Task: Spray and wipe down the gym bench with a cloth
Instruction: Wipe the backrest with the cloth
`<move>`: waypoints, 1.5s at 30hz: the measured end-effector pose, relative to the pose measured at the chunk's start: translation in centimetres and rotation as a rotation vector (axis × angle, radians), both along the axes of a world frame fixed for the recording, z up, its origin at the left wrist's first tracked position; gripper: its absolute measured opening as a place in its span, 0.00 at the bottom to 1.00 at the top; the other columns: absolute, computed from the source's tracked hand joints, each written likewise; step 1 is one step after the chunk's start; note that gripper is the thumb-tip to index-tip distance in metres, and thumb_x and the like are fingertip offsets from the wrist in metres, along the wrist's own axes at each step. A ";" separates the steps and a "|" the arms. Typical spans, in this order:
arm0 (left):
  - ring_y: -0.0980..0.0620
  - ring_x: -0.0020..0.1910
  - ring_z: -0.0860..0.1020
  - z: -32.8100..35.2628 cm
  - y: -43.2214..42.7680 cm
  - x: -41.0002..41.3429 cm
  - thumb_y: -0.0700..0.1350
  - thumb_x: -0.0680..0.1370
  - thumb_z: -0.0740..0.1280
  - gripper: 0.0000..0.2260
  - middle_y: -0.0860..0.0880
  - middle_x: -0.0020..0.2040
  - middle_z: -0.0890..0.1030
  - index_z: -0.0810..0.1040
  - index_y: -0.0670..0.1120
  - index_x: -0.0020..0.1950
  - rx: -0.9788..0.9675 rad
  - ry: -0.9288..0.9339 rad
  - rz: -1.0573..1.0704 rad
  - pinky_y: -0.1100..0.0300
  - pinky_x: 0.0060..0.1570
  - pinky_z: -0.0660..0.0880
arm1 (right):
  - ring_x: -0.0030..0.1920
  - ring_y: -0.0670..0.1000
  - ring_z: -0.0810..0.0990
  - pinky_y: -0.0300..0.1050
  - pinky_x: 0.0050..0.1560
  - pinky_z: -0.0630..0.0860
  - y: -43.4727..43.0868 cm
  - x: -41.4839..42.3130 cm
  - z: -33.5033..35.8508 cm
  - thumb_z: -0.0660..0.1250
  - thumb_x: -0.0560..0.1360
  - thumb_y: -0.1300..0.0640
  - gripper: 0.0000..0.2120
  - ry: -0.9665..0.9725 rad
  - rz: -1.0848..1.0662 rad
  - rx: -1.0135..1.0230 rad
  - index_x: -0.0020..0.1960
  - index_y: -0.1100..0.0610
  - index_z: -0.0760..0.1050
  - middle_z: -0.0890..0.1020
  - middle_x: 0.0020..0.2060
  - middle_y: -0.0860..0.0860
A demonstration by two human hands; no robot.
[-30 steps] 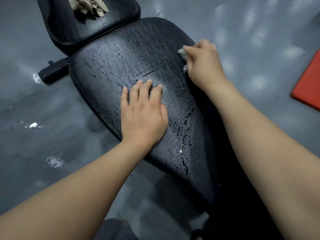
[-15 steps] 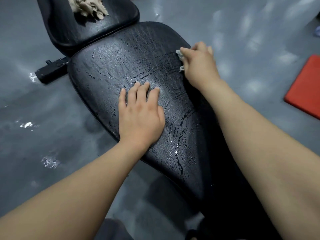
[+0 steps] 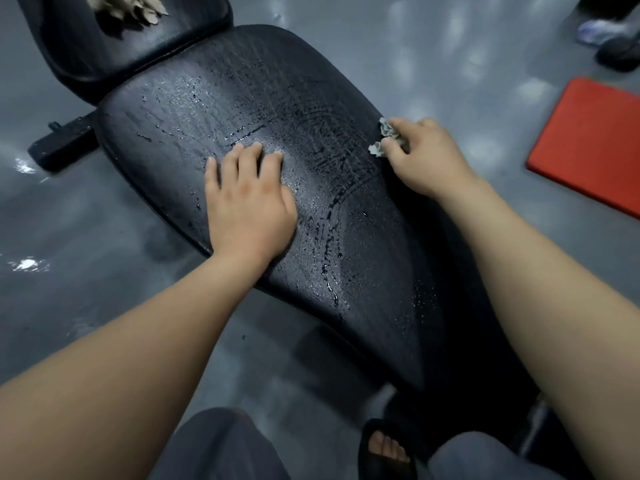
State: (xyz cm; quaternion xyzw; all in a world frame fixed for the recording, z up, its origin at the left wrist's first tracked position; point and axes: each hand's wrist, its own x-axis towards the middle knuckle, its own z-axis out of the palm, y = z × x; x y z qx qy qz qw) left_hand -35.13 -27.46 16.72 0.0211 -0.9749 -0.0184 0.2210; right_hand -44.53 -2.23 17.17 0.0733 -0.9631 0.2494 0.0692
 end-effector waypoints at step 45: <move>0.40 0.74 0.65 -0.4 -0.2 -0.2 0.50 0.77 0.56 0.21 0.44 0.72 0.72 0.74 0.49 0.68 0.013 -0.013 -0.018 0.37 0.77 0.55 | 0.54 0.64 0.74 0.48 0.55 0.70 -1.1 8.0 -0.9 0.60 0.76 0.60 0.19 0.123 -0.014 0.147 0.64 0.55 0.81 0.77 0.54 0.58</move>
